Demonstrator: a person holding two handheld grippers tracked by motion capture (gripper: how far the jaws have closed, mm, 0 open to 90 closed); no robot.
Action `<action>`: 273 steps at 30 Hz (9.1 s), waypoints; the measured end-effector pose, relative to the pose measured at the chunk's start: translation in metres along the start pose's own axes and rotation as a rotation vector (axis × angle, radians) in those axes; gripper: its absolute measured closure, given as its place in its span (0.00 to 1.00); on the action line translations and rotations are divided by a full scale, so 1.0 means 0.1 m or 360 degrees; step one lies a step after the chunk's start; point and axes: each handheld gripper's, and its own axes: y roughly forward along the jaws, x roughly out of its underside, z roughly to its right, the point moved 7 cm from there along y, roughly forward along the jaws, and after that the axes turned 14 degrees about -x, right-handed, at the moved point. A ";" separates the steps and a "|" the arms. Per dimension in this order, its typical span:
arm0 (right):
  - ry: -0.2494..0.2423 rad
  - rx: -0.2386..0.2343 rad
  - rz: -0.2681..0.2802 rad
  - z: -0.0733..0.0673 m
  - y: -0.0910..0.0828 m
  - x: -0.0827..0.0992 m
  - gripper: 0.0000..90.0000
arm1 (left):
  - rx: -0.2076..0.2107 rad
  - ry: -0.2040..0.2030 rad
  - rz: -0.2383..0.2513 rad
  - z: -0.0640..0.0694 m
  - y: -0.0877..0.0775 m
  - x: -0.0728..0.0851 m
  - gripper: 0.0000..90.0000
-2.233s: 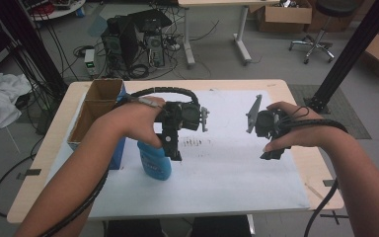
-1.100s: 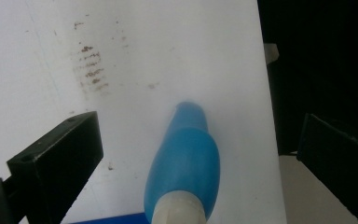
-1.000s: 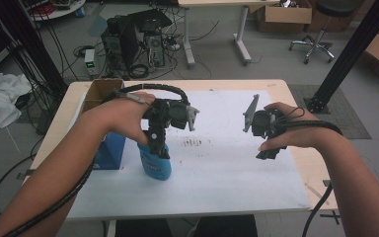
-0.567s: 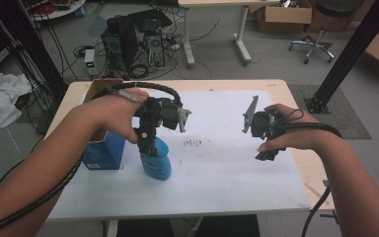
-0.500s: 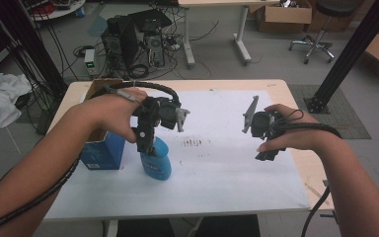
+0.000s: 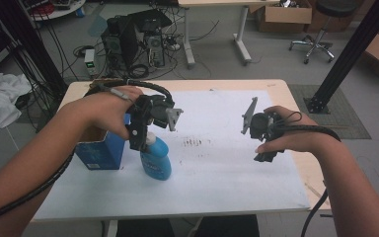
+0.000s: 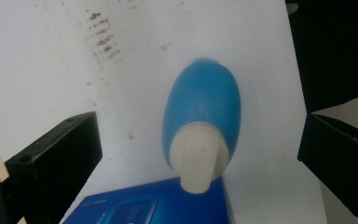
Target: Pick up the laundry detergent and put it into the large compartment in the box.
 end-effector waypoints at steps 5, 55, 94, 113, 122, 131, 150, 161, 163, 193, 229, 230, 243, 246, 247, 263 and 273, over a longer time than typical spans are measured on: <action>0.0000 -0.0003 0.0001 -0.02 0.01 -0.02 0.18 | 0.0006 0.0041 -0.0008 0.04 0.05 0.02 0.00; -0.0014 0.0005 -0.0021 -0.05 0.06 -0.09 0.18 | 0.0033 0.0125 -0.0012 0.15 0.40 0.14 0.00; -0.0023 -0.0009 -0.0028 -0.05 0.12 -0.15 0.18 | 0.0027 0.0193 0.0018 0.26 0.67 0.17 0.02; -0.0022 -0.0012 -0.0026 -0.03 0.14 -0.16 0.18 | -0.0038 0.0265 0.0012 0.24 0.69 0.16 0.16; -0.0020 -0.0011 -0.0025 -0.03 0.15 -0.16 0.18 | -0.0056 0.0277 -0.0016 0.24 0.69 0.17 0.22; -0.0021 -0.0008 -0.0021 -0.02 0.14 -0.16 0.18 | -0.0049 0.0275 -0.0016 0.24 0.69 0.18 0.29; -0.0026 -0.0012 -0.0021 -0.01 0.16 -0.20 0.18 | -0.0043 0.0299 -0.0072 0.22 0.69 0.16 0.41; -0.0042 -0.0013 -0.0022 -0.01 0.17 -0.23 0.18 | 0.0004 0.0172 -0.0197 0.22 0.66 0.12 0.43; -0.0044 -0.0010 -0.0020 -0.01 0.16 -0.22 0.18 | -0.0005 0.0135 -0.0190 0.20 0.61 0.11 0.43; -0.0126 0.0013 -0.0029 -0.01 0.09 -0.31 0.18 | 0.0038 -0.0399 -0.0227 -0.08 -0.02 0.00 0.43; -0.0183 0.0013 -0.0057 -0.09 0.10 -0.31 0.18 | 0.0010 -0.1801 -0.0415 -0.56 -0.97 0.48 0.43; -0.0185 0.0014 -0.0056 -0.10 0.10 -0.32 0.18 | 0.0005 -0.1821 -0.0422 -0.57 -1.00 0.50 0.43; -0.0198 0.0021 -0.0058 -0.09 0.12 -0.35 0.18 | -0.0066 -0.2035 -0.0565 -0.61 -1.33 0.84 0.43; -0.0205 0.0021 -0.0058 -0.08 0.12 -0.36 0.18 | -0.0086 -0.2106 -0.0614 -0.62 -1.39 0.93 0.43; -0.0208 0.0020 -0.0061 -0.08 0.13 -0.37 0.18 | -0.0095 -0.2133 -0.0634 -0.62 -1.40 0.98 0.43; -0.0213 0.0034 -0.0050 -0.08 0.12 -0.36 0.18 | -0.0190 -0.2475 -0.0797 -0.56 -1.42 1.48 0.43; -0.0216 0.0025 -0.0050 -0.07 0.17 -0.34 0.18 | -0.0186 -0.2594 -0.0825 -0.52 -1.34 1.68 0.43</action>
